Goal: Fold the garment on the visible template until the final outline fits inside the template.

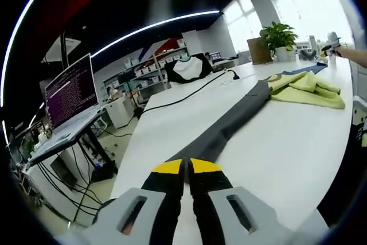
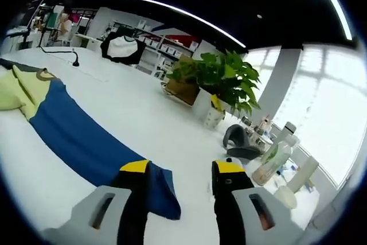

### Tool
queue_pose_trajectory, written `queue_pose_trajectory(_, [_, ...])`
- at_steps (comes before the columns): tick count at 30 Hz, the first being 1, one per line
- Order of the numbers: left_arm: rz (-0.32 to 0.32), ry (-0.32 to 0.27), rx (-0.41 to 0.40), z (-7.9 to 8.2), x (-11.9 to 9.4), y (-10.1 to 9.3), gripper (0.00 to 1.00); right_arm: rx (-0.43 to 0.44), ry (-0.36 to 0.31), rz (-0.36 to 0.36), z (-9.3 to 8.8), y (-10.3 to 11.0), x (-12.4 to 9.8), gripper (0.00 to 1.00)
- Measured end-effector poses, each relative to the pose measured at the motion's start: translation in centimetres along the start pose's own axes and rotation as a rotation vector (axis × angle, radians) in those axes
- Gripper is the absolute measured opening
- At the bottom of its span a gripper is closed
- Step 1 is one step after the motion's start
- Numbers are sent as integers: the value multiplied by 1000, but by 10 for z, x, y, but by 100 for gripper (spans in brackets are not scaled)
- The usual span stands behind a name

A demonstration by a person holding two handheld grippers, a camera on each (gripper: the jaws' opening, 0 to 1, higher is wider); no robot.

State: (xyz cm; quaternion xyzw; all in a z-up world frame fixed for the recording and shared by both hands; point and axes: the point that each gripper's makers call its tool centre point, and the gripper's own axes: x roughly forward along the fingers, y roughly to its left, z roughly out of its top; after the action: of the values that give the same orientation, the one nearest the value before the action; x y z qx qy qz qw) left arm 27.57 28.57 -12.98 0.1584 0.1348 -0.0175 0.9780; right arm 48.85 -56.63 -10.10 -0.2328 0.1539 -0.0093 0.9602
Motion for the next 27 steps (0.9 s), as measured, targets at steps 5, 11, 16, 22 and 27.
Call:
queue_pose_trajectory(5, [30,20,30,3,-2,-5,5,44,-6,2,3,3,-7,53])
queue_pose_trajectory(11, [0,-22,24,15,-3,-20,13,49,-25,13,11,14,-19,62])
queue_pose_trajectory(16, [-15,-28,33,20,-4,-29,19,55,-39,25,20,22,-29,70])
queue_pose_trajectory(22, [-25,-88,27,34,-7,-36,32,30,-54,64,30,38,-40,84])
queue_pose_trajectory(27, [-67,-127,57,45,-7,-50,55,25,-86,118,40,59,-49,99])
